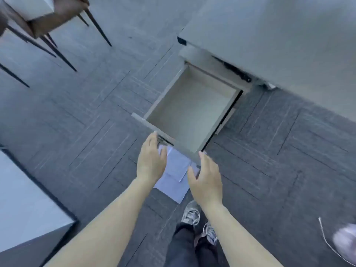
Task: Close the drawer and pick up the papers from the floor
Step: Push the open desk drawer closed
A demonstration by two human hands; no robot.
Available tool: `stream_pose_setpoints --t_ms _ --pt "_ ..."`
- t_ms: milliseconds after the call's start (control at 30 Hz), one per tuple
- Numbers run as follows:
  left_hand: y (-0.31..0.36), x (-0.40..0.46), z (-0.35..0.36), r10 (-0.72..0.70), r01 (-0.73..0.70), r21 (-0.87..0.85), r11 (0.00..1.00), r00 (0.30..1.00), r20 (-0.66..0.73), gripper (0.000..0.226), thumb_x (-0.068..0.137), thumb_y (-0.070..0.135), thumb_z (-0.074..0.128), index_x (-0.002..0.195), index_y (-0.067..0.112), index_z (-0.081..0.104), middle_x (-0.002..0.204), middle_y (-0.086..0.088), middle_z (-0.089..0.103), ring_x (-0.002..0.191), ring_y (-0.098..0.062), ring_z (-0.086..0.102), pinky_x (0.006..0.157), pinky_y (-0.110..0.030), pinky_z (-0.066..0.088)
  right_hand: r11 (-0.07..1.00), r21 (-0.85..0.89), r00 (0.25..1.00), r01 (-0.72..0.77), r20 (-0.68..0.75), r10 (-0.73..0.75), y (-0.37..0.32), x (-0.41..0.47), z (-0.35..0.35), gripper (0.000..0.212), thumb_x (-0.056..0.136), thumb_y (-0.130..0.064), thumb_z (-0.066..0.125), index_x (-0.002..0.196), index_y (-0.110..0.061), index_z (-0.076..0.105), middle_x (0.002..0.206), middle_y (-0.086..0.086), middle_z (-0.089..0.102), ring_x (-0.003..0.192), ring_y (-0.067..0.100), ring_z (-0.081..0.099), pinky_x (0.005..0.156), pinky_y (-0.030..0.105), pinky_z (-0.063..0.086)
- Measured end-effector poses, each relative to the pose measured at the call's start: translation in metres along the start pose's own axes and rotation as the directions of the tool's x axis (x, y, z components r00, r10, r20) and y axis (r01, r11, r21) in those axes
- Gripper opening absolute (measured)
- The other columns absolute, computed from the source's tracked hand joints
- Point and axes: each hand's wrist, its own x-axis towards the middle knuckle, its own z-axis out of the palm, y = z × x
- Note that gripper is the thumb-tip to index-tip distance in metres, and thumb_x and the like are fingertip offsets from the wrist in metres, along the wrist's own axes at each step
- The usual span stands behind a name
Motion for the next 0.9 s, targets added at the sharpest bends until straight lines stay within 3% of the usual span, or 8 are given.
stream_pose_setpoints --t_ms 67,167,267,333,367,467,567,900 --pt "-0.019 0.007 0.011 -0.230 0.234 -0.079 0.969 0.972 0.056 0.058 0.096 0.029 0.038 0.151 0.018 0.024 0.157 -0.002 0.032 0.136 -0.024 0.041 0.107 -0.040 0.038 0.927 0.235 0.947 -0.293 0.209 0.246 0.006 0.006 0.027 0.053 0.093 -0.034 0.046 0.144 -0.023 0.039 0.135 -0.006 0.053 0.115 0.018 0.052 0.093 0.038 0.045" --pt "-0.040 0.023 0.029 -0.362 0.384 -0.182 0.905 0.921 0.146 0.053 0.095 0.024 0.038 0.148 0.017 0.032 0.152 0.000 0.042 0.129 -0.019 0.047 0.092 -0.030 0.035 0.570 0.502 0.755 -0.650 0.508 0.414 0.014 0.016 0.059 0.049 0.093 -0.028 0.049 0.141 -0.022 0.042 0.122 -0.004 0.059 0.097 0.020 0.062 0.084 0.037 0.051" --pt "-0.046 0.050 0.040 -0.400 0.430 -0.283 0.857 0.902 0.161 0.052 0.095 0.021 0.039 0.146 0.015 0.035 0.147 0.001 0.048 0.124 -0.017 0.050 0.091 -0.027 0.034 0.266 0.649 0.690 -0.713 0.581 0.431 0.019 0.036 0.076 0.044 0.095 -0.023 0.048 0.138 -0.027 0.040 0.127 0.001 0.062 0.104 0.024 0.065 0.082 0.038 0.055" --pt "-0.051 0.069 0.048 -0.413 0.433 -0.329 0.839 0.901 0.133 0.049 0.094 0.021 0.039 0.142 0.017 0.042 0.139 -0.001 0.056 0.122 -0.022 0.056 0.096 -0.032 0.042 0.148 0.714 0.694 -0.685 0.576 0.432 0.020 0.052 0.083 0.039 0.098 -0.020 0.047 0.136 -0.028 0.041 0.127 0.000 0.062 0.105 0.024 0.065 0.086 0.041 0.055" --pt "-0.052 0.077 0.051 -0.408 0.417 -0.326 0.848 0.908 0.099 0.045 0.092 0.019 0.039 0.135 0.018 0.051 0.130 -0.002 0.063 0.114 -0.023 0.060 0.091 -0.034 0.045 0.115 0.739 0.701 -0.664 0.562 0.439 0.021 0.060 0.085 0.037 0.099 -0.019 0.046 0.135 -0.027 0.042 0.128 -0.001 0.061 0.104 0.023 0.065 0.086 0.041 0.055" --pt "-0.045 0.087 0.059 -0.393 0.375 -0.241 0.895 0.919 -0.028 0.032 0.086 0.014 0.042 0.104 0.017 0.068 0.094 -0.004 0.071 0.088 -0.027 0.061 0.066 -0.030 0.040 0.075 0.782 0.712 -0.619 0.519 0.473 0.023 0.078 0.082 0.033 0.099 -0.016 0.044 0.132 -0.015 0.049 0.130 0.001 0.061 0.103 0.023 0.066 0.077 0.037 0.055" --pt "-0.037 0.095 0.065 -0.394 0.372 -0.210 0.904 0.916 -0.071 0.028 0.085 0.012 0.047 0.099 0.017 0.070 0.081 -0.004 0.068 0.076 -0.026 0.056 0.055 -0.025 0.038 0.095 0.779 0.711 -0.620 0.506 0.489 0.028 0.089 0.074 0.022 0.098 -0.014 0.045 0.116 -0.018 0.056 0.126 0.001 0.063 0.102 0.023 0.067 0.076 0.037 0.055" --pt "0.030 0.172 0.099 -0.360 0.319 -0.233 0.919 0.918 -0.165 0.024 0.089 0.025 0.057 0.108 0.018 0.069 0.099 -0.004 0.075 0.094 -0.027 0.066 0.076 -0.031 0.046 0.170 0.796 0.762 -0.581 0.458 0.458 0.045 0.176 0.014 0.030 0.096 -0.014 0.047 0.125 -0.014 0.056 0.123 0.002 0.067 0.098 0.021 0.068 0.070 0.033 0.053"
